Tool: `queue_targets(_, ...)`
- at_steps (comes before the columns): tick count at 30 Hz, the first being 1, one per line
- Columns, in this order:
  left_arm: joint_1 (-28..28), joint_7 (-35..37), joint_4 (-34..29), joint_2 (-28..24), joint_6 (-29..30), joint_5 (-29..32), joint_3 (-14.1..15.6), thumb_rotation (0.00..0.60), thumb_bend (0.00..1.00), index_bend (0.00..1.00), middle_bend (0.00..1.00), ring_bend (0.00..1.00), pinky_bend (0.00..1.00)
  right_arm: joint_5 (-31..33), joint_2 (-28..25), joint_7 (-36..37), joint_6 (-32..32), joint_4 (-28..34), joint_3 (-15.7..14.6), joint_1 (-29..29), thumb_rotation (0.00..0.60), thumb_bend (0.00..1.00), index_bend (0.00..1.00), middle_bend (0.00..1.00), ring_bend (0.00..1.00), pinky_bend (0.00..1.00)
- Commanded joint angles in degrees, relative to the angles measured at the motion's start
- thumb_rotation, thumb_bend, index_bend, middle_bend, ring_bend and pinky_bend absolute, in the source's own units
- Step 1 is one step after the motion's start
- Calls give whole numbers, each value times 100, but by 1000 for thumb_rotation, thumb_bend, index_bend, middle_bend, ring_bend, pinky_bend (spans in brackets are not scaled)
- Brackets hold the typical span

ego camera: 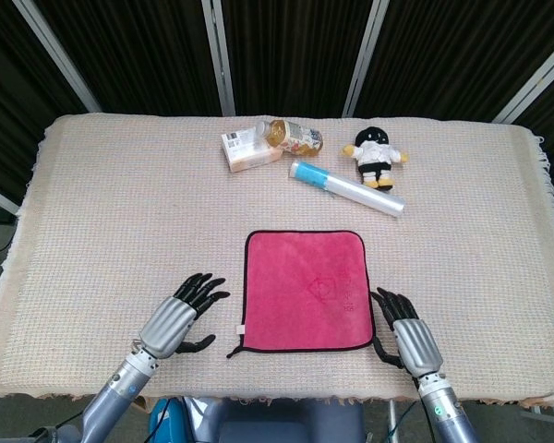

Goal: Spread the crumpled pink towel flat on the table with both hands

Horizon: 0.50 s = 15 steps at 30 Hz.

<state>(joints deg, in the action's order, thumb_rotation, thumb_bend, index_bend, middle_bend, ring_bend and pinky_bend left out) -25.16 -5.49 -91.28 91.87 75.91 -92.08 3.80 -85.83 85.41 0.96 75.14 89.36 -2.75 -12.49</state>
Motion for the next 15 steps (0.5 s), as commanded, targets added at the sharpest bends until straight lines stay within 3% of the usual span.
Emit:
queue_targets(1, 215, 75, -24, -297, 391, -98, -31, 600, 303, 162, 56, 0, 0, 47, -204, 17, 242, 59, 272, 18, 600, 470, 0, 0, 0, 0)
queue_targets(6, 492, 198, -40, -709, 806, -132, -20, 600, 304, 152, 53, 0, 0, 205, -548, 111, 284, 128, 529, -9, 600, 468, 0, 0, 0, 0)
queue_targets(15, 1221, -383, -147, -1499, 1544, 214, 16, 600, 198, 125, 16, 0, 0, -119, -703, -148, 442, -401, 516, -32, 600, 432, 0, 0, 0, 0)
